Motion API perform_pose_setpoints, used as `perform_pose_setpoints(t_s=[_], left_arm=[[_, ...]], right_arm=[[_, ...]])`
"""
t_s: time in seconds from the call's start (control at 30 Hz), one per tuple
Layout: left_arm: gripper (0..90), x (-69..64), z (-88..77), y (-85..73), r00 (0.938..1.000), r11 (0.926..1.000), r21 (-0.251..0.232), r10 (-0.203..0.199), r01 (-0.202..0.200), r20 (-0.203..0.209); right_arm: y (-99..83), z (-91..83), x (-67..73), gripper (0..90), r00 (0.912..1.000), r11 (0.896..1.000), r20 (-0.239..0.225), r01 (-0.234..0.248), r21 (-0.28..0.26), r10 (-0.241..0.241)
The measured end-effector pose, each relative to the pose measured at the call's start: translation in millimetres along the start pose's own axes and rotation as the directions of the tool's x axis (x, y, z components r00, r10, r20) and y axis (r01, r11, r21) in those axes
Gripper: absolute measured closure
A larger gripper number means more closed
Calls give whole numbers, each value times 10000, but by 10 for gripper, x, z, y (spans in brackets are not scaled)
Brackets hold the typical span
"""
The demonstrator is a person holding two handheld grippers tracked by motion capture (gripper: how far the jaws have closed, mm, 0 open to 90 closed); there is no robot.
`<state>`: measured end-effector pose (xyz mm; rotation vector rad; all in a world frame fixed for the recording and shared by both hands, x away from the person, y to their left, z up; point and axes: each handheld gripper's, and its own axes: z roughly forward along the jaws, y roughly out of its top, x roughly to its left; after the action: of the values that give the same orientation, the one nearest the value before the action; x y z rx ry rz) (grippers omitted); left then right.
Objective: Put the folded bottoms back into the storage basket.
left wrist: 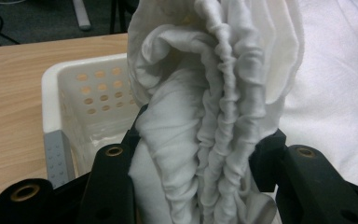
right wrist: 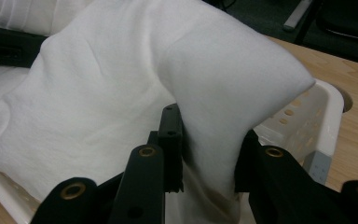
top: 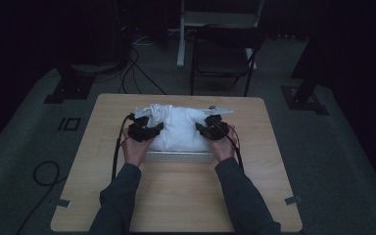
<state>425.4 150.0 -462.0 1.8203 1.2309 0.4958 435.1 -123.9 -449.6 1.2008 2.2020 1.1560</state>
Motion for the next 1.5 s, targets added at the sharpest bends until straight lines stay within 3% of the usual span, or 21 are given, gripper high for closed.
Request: perform_pose_setpoints(t_s=[0.7,1.0,1.5], left_arm=[[539,-13,80,-140,9990,9987,471,-198,217,-392],[536,-27,133,-184,9979,9972,550,-484,508,-439],[532,-51,162,-222,9968,9937,1047,-316,392,-733]], right_arm=[[-84,114,18,732,9999,9994,47,94,330,-96],[-100,128,9,732,9998,9990,120,159,422,-164],[-180,207,33,732,9996,9967,241,130,807,-150]])
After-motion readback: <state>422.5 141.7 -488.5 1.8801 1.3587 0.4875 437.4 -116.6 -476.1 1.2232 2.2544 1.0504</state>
